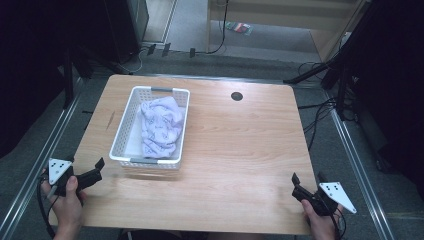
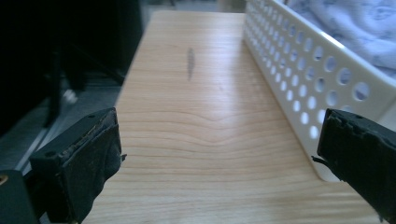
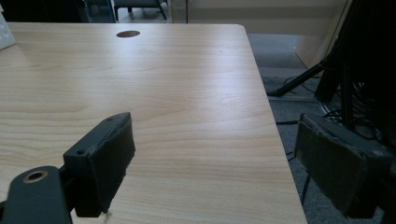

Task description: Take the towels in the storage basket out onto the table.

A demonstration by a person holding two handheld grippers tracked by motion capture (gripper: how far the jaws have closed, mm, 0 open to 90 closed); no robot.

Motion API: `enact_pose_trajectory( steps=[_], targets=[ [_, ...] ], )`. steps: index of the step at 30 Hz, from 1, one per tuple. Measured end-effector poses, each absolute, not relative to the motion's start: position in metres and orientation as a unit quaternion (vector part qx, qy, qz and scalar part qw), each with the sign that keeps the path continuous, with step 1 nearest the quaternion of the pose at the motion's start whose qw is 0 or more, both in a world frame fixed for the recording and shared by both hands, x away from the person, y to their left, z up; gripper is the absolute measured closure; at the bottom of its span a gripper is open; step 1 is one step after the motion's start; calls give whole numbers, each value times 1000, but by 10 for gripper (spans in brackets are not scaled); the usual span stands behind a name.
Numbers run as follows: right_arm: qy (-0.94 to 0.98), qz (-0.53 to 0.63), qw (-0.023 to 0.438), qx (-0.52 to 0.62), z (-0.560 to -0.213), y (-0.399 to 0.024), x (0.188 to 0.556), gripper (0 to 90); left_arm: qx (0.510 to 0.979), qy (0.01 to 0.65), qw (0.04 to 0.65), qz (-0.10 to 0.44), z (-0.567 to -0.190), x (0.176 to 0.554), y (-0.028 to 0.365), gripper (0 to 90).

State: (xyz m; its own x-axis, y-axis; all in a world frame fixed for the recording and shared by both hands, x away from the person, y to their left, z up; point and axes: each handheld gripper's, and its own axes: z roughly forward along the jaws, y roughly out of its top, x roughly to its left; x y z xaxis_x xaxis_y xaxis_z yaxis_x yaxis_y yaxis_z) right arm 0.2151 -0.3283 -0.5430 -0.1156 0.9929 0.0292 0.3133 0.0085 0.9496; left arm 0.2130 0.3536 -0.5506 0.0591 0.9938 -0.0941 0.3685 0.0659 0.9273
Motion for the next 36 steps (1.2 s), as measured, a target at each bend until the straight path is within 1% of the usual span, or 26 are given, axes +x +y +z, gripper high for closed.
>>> enact_pose_trajectory(
  steps=[1, 3, 5, 8, 14, 16, 23, 25, 28, 30, 36],
  targets=[
    [599, 446, 381, 545, -543, -327, 215, 125, 582, 585, 442, 352, -551, 213, 355, 2],
    [601, 444, 385, 541, -544, -327, 215, 122, 577, 590, 439, 355, -550, 212, 356, 34],
    [599, 435, 395, 544, -544, -325, 215, 127, 575, 591, 440, 357, -550, 211, 357, 35],
    [603, 432, 398, 540, -544, -323, 215, 126, 573, 588, 445, 358, -547, 209, 358, 28],
    [608, 435, 387, 540, -545, -323, 216, 115, 562, 590, 457, 357, -541, 205, 359, 24],
    [611, 436, 384, 538, -545, -323, 216, 107, 562, 589, 453, 363, -537, 203, 358, 24],
    [622, 432, 382, 530, -546, -320, 216, 100, 572, 572, 458, 368, -519, 200, 348, 17],
    [624, 434, 377, 530, -546, -320, 215, 72, 575, 570, 460, 364, -512, 200, 345, 15],
    [628, 435, 367, 531, -545, -320, 215, 4, 585, 565, 455, 362, -503, 202, 339, 9],
    [632, 435, 360, 531, -545, -320, 216, 0, 590, 563, 459, 353, -499, 204, 336, 7],
    [635, 430, 363, 529, -545, -318, 215, 0, 611, 553, 459, 332, -487, 211, 328, 0]
  ],
)
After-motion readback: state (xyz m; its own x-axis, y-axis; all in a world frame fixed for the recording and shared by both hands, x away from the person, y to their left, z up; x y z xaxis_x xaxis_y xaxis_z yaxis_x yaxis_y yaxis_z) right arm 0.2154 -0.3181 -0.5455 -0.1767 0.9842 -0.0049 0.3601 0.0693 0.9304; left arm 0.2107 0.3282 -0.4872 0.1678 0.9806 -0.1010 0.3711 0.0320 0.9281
